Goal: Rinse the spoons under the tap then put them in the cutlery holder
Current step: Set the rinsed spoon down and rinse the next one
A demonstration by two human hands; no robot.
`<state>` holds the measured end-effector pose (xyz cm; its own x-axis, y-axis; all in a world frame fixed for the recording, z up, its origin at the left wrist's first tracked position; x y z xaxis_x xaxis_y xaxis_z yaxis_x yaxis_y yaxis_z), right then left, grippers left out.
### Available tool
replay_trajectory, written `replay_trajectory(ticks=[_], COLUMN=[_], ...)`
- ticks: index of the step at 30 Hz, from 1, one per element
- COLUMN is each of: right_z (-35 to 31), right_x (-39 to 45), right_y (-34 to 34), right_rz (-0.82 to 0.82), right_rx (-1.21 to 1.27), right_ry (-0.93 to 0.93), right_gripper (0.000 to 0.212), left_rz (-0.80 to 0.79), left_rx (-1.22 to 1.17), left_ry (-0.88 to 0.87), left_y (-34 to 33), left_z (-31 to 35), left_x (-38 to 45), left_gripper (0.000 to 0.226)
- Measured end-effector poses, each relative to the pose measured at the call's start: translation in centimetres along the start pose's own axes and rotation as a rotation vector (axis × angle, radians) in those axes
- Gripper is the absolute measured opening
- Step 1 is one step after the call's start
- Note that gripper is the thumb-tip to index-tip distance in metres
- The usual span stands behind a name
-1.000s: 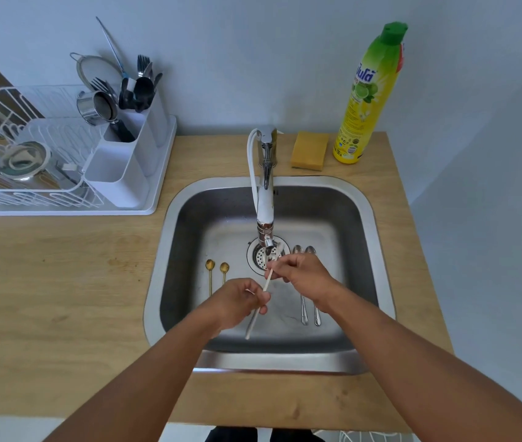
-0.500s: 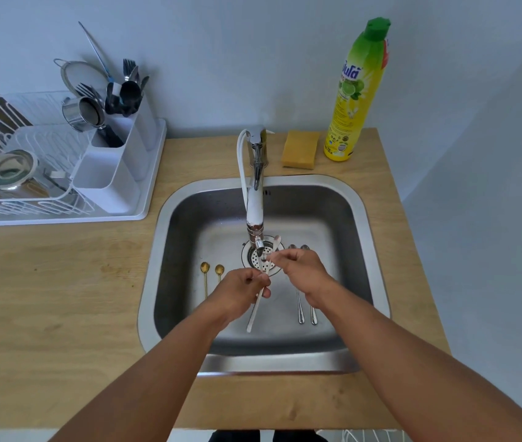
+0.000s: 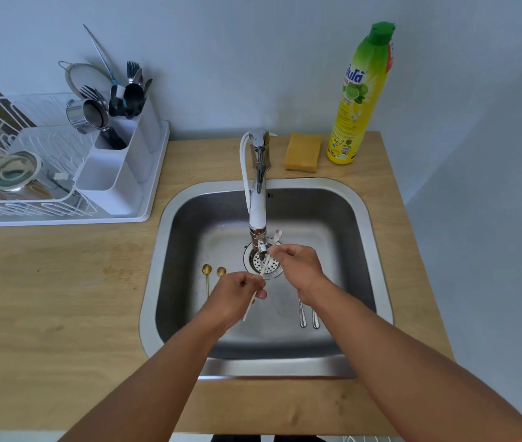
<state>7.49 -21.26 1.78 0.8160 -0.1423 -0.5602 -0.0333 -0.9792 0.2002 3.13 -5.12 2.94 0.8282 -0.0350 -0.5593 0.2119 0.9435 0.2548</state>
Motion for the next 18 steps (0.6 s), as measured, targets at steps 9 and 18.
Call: replay_trajectory(ticks=[9, 18], right_z=[0.7, -1.3], right_x=[-0.7, -1.4], right_y=[-0.4, 1.7], right_rz=[-0.072, -0.334], right_rx=[-0.103, -0.598], right_ry=[0.048, 0.217], right_gripper=[0.019, 0.027], left_rz=[-0.125, 0.078], left_rx=[0.181, -0.239], left_ry=[0.083, 0.118], left_y=[2.2, -0.4], left_z=[-4.2, 0.1], left_x=[-1.7, 0.4], left_gripper=[0.026, 0.018])
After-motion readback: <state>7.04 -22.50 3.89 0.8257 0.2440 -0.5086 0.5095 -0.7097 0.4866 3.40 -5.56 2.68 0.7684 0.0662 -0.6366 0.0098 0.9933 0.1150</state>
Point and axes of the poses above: each hand's wrist, its own x-axis towards the middle knuckle, its own y-axis out of the back of the hand, z = x × y, the point moved 3 cm from there along x, towards the middle knuckle, and after that the axes turned 7 degrees about -x, right-handed, at the moved point
